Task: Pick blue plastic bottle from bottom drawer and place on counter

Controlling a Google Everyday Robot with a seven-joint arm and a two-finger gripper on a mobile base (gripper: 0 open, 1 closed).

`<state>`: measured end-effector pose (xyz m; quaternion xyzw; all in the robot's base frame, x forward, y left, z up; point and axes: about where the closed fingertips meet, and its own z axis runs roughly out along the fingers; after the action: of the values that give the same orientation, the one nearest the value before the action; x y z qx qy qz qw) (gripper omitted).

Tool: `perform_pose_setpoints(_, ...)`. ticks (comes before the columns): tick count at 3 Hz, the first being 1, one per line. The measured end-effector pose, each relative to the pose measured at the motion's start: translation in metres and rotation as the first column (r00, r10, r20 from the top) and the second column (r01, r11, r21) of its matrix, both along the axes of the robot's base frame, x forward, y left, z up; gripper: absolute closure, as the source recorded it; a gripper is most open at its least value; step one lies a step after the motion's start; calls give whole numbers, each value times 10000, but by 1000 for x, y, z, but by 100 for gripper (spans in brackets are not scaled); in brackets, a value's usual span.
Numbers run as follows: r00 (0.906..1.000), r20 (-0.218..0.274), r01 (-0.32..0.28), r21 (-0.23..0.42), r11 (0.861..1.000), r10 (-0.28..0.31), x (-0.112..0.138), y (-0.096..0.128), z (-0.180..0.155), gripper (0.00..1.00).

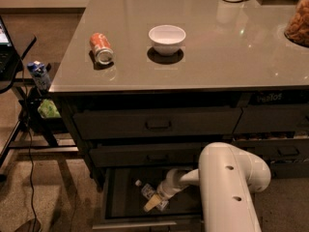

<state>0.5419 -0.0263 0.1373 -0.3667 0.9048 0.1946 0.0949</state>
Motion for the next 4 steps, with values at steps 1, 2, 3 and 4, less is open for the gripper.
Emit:
perform_pose_setpoints(1,10000,0,0,0,10000,0,0,0,0,19)
perform_pose_setpoints(2,10000,0,0,0,10000,0,0,0,0,42)
perform_pose_setpoints(3,10000,-1,-1,0,10000,1,0,0,0,65)
perform_pose_setpoints(4,10000,-1,-1,0,10000,1,0,0,0,88)
